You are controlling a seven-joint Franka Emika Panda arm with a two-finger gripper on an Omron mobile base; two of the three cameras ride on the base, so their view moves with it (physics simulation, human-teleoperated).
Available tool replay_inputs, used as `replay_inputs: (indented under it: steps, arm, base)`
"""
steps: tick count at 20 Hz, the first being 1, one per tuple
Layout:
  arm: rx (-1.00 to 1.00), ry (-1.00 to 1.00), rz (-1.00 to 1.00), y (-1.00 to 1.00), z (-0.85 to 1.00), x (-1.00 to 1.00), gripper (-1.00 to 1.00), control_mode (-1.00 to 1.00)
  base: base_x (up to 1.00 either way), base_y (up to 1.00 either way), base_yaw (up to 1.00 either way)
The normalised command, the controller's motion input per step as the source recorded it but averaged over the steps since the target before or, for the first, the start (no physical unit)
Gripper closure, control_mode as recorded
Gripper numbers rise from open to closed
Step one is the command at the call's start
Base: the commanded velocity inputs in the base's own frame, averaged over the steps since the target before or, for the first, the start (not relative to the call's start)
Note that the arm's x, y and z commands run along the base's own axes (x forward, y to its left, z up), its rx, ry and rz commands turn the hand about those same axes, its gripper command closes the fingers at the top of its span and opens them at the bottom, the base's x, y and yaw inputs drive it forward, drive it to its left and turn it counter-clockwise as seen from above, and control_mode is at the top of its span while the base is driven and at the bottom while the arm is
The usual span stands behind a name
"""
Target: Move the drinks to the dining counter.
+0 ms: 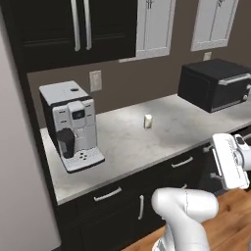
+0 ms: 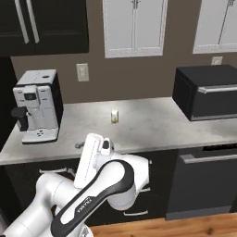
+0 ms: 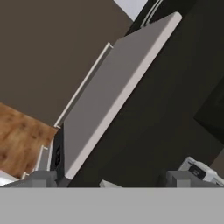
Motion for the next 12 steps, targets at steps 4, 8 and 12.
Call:
replay_inputs:
  steps: [4,8,12]
  arm:
    - [0.00,0.00,0.00,0.00,0.00,0.00,-1.00,1.00]
    - [0.00,0.00,0.00,0.00,0.00,0.00,-1.00,1.00]
    - [0.00,0.00,0.00,0.00,0.00,0.00,-1.00,1.00]
  base:
    - [0.51,-0.07,0.05]
    - [0.69,-0.37,0.00]
    - [0.65,-0.70,0.00]
